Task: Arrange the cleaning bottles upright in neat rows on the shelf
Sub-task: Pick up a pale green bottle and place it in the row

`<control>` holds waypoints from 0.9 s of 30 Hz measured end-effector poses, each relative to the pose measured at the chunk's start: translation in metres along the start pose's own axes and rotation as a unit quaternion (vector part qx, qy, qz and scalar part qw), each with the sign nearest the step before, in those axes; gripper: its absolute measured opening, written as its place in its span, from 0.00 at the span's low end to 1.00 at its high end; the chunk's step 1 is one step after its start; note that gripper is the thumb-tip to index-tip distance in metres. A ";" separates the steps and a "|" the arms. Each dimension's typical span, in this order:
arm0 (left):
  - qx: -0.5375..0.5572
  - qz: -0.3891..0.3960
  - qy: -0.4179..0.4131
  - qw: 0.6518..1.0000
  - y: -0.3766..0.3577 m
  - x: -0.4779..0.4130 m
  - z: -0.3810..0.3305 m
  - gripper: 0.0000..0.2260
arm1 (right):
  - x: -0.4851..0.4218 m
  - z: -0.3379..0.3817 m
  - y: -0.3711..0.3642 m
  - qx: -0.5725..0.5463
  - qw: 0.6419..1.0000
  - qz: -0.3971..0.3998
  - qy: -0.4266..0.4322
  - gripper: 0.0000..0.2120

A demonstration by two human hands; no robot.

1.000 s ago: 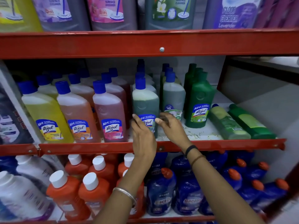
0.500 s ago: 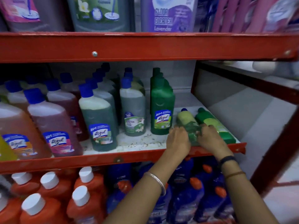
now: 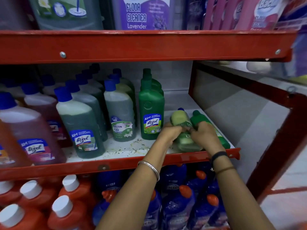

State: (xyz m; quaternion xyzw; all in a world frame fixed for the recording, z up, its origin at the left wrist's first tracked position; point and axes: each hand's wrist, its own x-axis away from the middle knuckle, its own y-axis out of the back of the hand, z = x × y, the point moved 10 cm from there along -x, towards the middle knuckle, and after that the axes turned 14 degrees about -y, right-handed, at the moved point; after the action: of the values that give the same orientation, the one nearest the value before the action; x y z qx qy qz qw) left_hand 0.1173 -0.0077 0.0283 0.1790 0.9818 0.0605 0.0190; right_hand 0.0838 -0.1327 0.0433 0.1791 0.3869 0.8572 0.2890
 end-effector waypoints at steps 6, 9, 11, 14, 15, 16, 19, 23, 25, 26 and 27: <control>-0.010 0.052 -0.035 0.998 0.012 0.016 -0.016 0.17 | 0.012 -0.006 0.004 -0.334 0.928 0.168 0.005 0.19; -0.023 0.063 -0.057 0.996 0.025 0.026 -0.014 0.21 | 0.038 0.004 0.016 -0.363 0.918 0.115 0.107 0.21; -0.051 0.062 -0.087 0.993 0.041 0.034 -0.014 0.24 | 0.057 0.015 0.012 -0.343 0.920 0.094 0.164 0.22; -0.123 0.011 -0.156 0.980 0.083 0.053 -0.014 0.25 | 0.081 0.037 -0.007 -0.340 0.911 0.099 0.213 0.24; -0.138 -0.012 -0.176 0.974 0.097 0.058 -0.014 0.25 | 0.086 0.045 -0.014 -0.345 0.906 0.102 0.223 0.25; -0.146 -0.031 -0.193 0.970 0.110 0.065 -0.014 0.24 | 0.092 0.055 -0.022 -0.353 0.900 0.111 0.231 0.25; -0.156 -0.097 -0.214 0.959 0.152 0.081 -0.009 0.23 | 0.106 0.091 -0.049 -0.368 0.881 0.152 0.254 0.25; -0.161 -0.164 -0.220 0.948 0.190 0.088 -0.003 0.22 | 0.110 0.122 -0.088 -0.371 0.867 0.204 0.261 0.25; -0.180 -0.177 -0.211 0.944 0.197 0.090 0.001 0.21 | 0.106 0.124 -0.102 -0.374 0.867 0.214 0.250 0.25; -0.189 -0.183 -0.209 0.942 0.201 0.092 0.003 0.21 | 0.105 0.124 -0.109 -0.374 0.869 0.212 0.245 0.25; -0.188 -0.187 -0.214 0.940 0.203 0.094 0.007 0.21 | 0.105 0.122 -0.115 -0.379 0.869 0.209 0.238 0.24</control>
State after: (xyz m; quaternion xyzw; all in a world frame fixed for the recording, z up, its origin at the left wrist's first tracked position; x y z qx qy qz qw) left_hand 0.1011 0.2146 0.0453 -0.0056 0.9410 0.1995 0.2733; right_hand 0.1091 0.0639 0.0416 -0.0768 0.0431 0.9950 0.0474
